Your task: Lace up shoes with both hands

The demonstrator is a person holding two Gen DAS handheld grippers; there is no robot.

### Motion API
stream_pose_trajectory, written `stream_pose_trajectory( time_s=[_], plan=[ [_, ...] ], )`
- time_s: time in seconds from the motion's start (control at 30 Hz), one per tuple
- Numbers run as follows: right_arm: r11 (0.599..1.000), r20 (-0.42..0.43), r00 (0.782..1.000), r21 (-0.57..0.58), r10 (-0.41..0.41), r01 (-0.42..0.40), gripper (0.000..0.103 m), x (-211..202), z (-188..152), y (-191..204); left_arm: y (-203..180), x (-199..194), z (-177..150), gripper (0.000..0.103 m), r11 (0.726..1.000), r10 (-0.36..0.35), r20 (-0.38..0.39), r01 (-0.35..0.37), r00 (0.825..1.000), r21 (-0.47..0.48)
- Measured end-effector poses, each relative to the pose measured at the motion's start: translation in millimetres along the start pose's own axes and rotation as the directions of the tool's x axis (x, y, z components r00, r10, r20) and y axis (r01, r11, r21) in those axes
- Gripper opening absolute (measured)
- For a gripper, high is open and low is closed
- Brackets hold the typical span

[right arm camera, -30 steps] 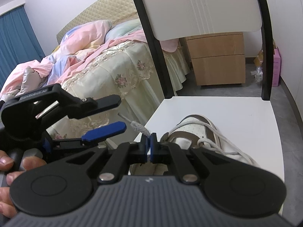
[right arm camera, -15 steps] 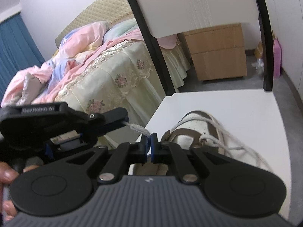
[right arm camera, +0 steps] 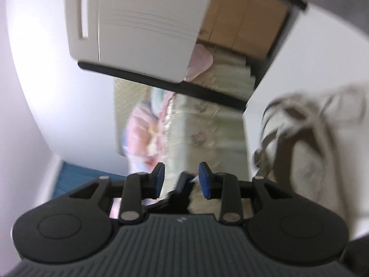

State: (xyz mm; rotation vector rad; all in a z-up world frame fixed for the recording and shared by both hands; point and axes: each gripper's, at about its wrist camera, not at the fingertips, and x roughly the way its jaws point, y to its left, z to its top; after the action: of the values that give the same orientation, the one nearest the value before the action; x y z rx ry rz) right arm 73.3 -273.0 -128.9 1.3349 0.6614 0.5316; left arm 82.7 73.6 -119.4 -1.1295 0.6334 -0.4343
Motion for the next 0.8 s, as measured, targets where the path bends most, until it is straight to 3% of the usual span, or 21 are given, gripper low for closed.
stream_pose_trajectory(
  time_s=[0.17, 0.67, 0.8],
  plan=[
    [0.988, -0.023, 0.999, 0.153, 0.036, -0.032, 0.035, 13, -12, -13, 0, -1, 1, 0.003, 1.0, -0.006, 0.012, 0.006, 1.0, 0.001],
    [0.97, 0.044, 0.999, 0.244, -0.011, -0.001, 0.034, 28, -8, -35, 0, -3, -1, 0.003, 1.0, 0.007, 0.026, -0.007, 1.0, -0.001],
    [0.971, 0.032, 0.999, 0.239, -0.024, 0.016, 0.027, 33, -9, -36, 1, -4, -1, 0.003, 1.0, 0.006, 0.025, -0.006, 1.0, -0.007]
  ],
)
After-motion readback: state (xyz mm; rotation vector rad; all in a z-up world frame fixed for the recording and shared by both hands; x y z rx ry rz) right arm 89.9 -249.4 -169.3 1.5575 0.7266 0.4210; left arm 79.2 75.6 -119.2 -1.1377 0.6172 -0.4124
